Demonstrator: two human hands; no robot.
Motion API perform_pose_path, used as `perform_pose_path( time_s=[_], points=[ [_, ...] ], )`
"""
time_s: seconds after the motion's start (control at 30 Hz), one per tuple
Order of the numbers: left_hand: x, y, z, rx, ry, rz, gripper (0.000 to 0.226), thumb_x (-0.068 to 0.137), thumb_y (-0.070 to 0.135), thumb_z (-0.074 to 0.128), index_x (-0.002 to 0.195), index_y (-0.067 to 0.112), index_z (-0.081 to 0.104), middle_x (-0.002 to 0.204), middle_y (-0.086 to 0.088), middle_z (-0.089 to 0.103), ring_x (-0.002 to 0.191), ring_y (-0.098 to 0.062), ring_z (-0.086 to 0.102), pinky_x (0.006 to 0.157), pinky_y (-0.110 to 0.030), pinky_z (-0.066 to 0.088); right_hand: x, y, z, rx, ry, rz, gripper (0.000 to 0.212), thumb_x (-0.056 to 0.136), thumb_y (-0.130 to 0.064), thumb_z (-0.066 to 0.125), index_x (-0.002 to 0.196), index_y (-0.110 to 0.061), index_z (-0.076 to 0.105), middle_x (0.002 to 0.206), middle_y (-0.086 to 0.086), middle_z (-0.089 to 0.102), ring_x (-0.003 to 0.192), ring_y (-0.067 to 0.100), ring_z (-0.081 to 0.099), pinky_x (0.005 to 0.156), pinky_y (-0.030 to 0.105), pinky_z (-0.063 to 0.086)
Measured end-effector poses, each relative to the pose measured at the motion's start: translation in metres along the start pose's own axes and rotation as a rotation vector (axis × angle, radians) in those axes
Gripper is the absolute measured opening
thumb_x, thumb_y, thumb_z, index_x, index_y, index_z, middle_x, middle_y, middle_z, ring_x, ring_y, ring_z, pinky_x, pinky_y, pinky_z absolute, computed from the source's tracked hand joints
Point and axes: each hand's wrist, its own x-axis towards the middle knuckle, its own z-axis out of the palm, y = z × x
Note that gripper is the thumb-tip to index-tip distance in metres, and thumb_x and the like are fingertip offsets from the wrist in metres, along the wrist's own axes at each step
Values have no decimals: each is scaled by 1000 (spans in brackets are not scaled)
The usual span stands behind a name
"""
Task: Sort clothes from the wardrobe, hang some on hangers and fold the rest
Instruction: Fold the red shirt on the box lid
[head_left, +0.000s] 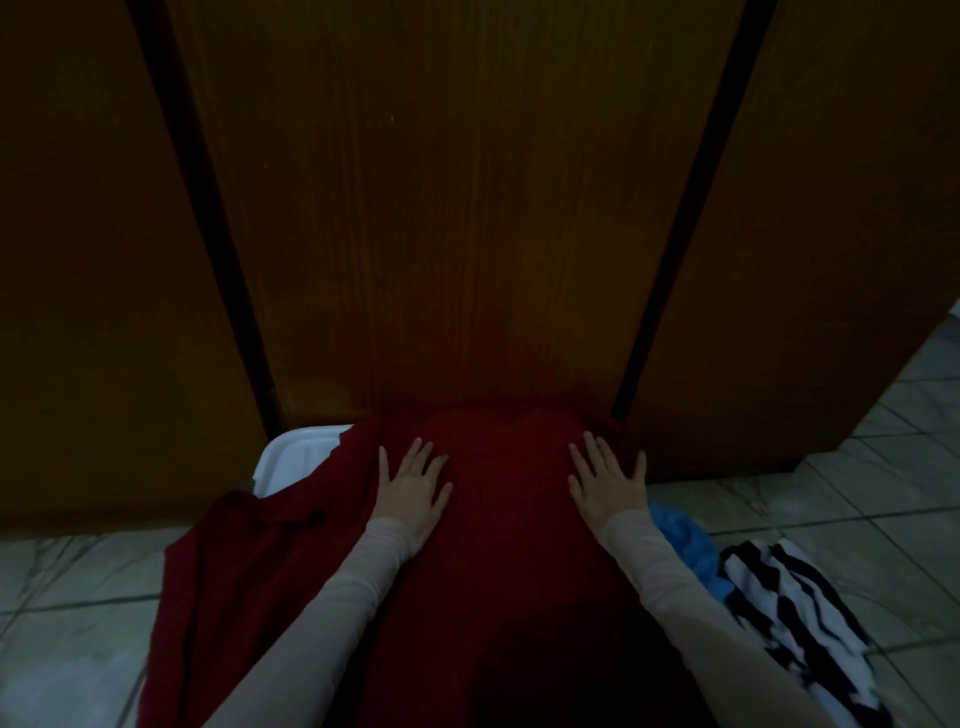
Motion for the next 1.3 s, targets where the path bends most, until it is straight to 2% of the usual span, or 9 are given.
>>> perform_pose_path(
  time_s=[0.07, 0.2, 0.47, 0.67, 0.77, 0.97, 1.03, 1.17, 1.3],
  points=[
    [-8, 4, -1, 5, -2, 39, 49, 102, 37, 23, 148, 21, 20, 157, 3, 15, 146, -11, 1, 114, -45, -12, -9, 5, 5, -53, 15, -66, 101, 63, -58, -45, 150, -24, -5, 158, -3, -12, 145, 12, -9, 113, 54, -1],
    [-31, 3, 1, -60, -139, 73, 56, 101, 42, 22, 150, 25, 3, 159, 3, -1, 145, -11, -6, 116, -42, -8, -30, 12, 8, -3, -24, -98, 56, 100, -45, 7, 150, -23, -5, 157, -3, -15, 145, 13, -12, 116, 47, 2],
    [-70, 9, -6, 39, 13, -23, 49, 101, 35, 26, 147, 18, 22, 154, -1, 21, 142, -16, 19, 116, -34, 12, -61, 11, 4, -59, -48, -45, 52, 102, -40, 12, 151, -24, 1, 158, -4, -12, 145, 12, -8, 114, 54, -3],
    [-92, -13, -28, 168, 170, -40, 34, 90, 23, 51, 122, 14, 52, 120, -2, 57, 112, -18, 53, 97, -30, 39, -59, -34, -17, -58, -18, -90, 49, 98, -20, 36, 146, -15, 24, 154, 2, 19, 143, 15, 13, 114, 55, 4],
    [-96, -38, -43, 201, 327, 14, 38, 45, 21, 86, 79, 14, 69, 72, 0, 67, 67, -17, 64, 59, -29, 51, -53, -74, -30, 118, 27, -245, 43, 95, -15, 44, 138, -16, 38, 144, 2, 36, 134, 17, 31, 111, 42, 24],
    [-100, -92, -55, 107, 111, -238, 74, 81, 54, 57, 141, 22, 28, 140, -2, 33, 132, -21, 30, 105, -38, 33, -46, -160, -48, 468, -53, -412, 34, 92, -16, 48, 126, -22, 49, 115, 2, 61, 107, 20, 58, 90, 34, 44],
    [-100, -102, -59, 99, 5, -207, 74, 80, 55, 60, 140, 24, 31, 138, -2, 35, 130, -22, 32, 103, -38, 37, -42, -186, -52, 462, -122, -383, 26, 92, -30, 50, 115, -20, 58, 111, 3, 64, 107, 23, 59, 90, 34, 44],
    [-94, -112, -66, 126, -31, -152, 42, 91, 42, 52, 127, 21, 49, 125, -4, 51, 117, -22, 47, 91, -34, 43, -32, -218, -56, 355, -187, -204, 70, 79, -72, 46, 115, -13, 59, 115, 4, 63, 110, 23, 57, 93, 35, 42],
    [-78, -118, -84, 32, 57, -244, 25, 96, 32, 46, 114, 23, 61, 115, -2, 61, 103, -20, 58, 84, -31, 47, -14, -233, -63, 549, -285, -75, 43, 88, -47, 52, 111, -12, 59, 81, -2, 67, 90, 15, 64, 85, 29, 45]
  ],
)
